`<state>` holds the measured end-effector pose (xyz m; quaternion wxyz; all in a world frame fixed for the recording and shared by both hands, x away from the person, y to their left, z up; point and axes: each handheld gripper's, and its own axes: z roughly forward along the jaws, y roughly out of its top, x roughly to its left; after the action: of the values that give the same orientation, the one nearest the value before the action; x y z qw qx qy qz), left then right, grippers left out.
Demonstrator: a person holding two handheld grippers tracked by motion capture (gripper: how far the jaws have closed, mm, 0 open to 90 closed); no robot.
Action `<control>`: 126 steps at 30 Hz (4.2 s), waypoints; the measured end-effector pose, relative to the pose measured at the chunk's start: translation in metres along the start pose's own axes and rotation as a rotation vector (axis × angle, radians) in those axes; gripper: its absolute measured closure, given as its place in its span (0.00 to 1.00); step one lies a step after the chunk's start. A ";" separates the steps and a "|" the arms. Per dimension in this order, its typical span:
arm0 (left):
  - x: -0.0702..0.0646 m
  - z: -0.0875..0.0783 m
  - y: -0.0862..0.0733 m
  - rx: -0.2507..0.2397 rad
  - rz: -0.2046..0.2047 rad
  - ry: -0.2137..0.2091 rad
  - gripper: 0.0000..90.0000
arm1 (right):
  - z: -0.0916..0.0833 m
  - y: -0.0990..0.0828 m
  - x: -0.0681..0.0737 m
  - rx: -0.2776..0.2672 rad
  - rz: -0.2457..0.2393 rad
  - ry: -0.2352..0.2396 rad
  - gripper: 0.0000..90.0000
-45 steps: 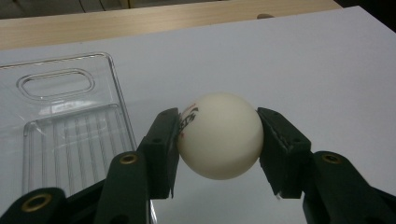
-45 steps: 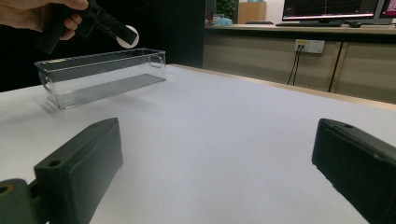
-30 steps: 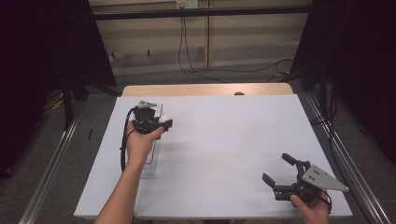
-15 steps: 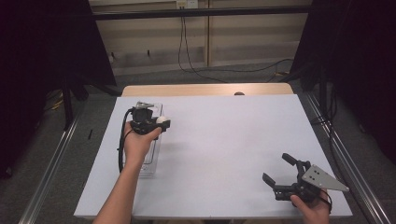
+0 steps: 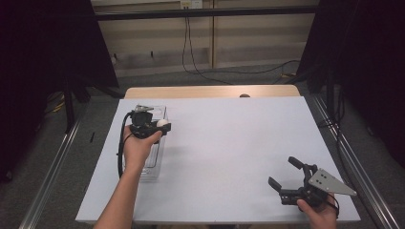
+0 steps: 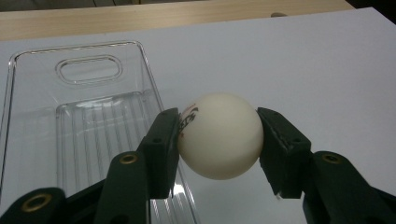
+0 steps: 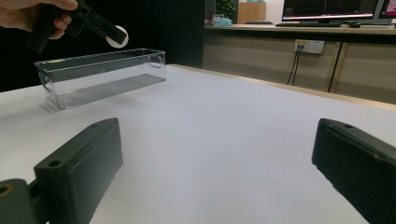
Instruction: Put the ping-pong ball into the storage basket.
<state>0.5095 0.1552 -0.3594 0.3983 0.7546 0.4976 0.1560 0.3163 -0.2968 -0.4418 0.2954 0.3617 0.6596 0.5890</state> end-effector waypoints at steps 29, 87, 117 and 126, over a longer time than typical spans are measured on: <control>0.017 -0.010 -0.009 0.008 -0.009 0.047 0.57 | 0.001 0.000 0.001 0.004 0.003 0.006 0.01; 0.033 -0.024 -0.040 -0.078 -0.027 0.133 0.32 | 0.002 -0.001 0.002 0.003 0.003 0.008 0.01; 0.021 -0.051 -0.083 -0.261 0.022 0.096 0.12 | 0.003 -0.001 0.002 0.005 -0.005 0.015 0.01; 0.020 -0.056 -0.098 -0.298 0.026 0.102 0.09 | 0.003 -0.002 0.002 0.012 -0.010 0.016 0.01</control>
<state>0.4223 0.2155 -0.4011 0.4782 0.6846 0.4785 0.2713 0.3173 -0.2934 -0.4437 0.2910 0.3554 0.6672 0.5864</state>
